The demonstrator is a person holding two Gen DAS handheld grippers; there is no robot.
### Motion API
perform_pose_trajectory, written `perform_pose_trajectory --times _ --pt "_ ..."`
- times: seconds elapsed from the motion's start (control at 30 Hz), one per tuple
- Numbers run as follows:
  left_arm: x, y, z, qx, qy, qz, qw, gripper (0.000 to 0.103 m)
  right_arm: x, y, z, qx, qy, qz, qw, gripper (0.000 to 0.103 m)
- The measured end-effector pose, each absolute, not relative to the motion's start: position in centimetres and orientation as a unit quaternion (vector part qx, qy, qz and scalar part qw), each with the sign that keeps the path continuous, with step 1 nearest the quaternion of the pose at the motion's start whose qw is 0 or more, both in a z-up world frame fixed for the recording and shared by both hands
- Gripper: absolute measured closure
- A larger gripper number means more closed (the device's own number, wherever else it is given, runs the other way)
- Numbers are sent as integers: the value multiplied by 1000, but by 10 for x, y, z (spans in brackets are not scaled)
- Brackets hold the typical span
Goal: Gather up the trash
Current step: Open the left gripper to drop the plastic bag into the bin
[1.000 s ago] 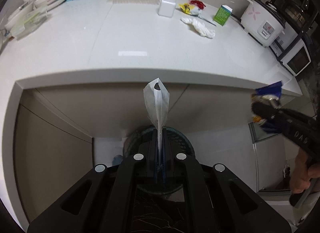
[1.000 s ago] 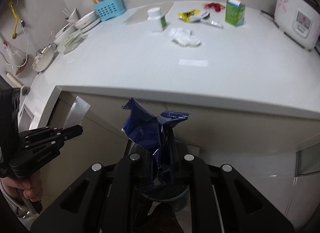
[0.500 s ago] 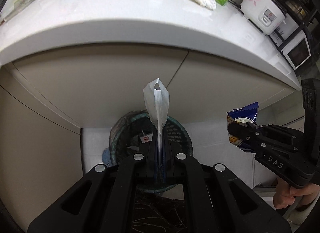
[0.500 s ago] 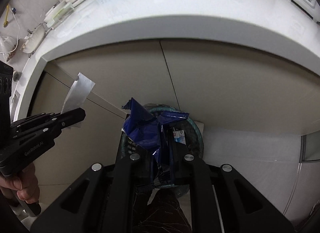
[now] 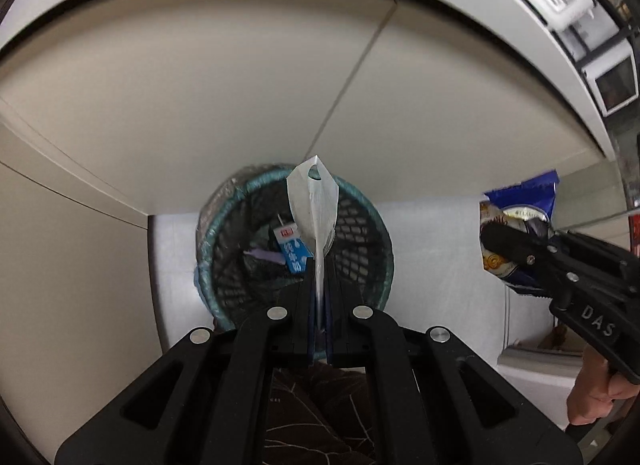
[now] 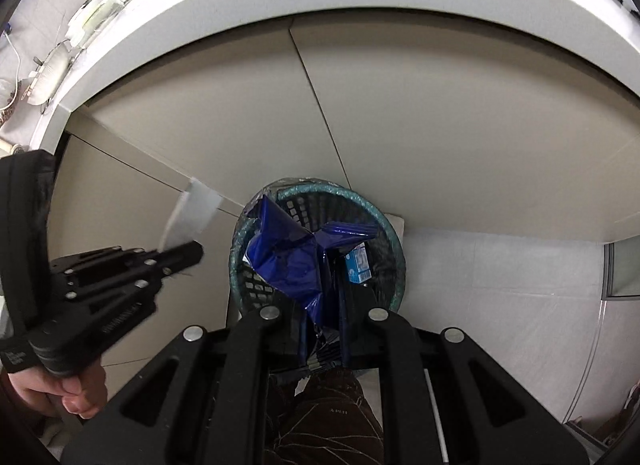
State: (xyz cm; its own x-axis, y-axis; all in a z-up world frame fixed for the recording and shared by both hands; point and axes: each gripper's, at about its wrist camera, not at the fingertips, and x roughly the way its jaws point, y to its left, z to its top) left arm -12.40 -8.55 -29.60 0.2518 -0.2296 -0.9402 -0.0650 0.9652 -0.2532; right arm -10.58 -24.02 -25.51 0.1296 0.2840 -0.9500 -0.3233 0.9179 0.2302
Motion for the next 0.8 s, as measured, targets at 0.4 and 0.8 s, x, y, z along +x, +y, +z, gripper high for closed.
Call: perform_pose_trajectory --times 0.4,0.8 --pt "-122 -102 -308 -104 629 -71 767 89 -102 -234 -262 -11 638 193 745 93" --pt "-116 -110 -331 -104 646 -65 754 58 -97 -243 -262 -5 644 184 743 93"
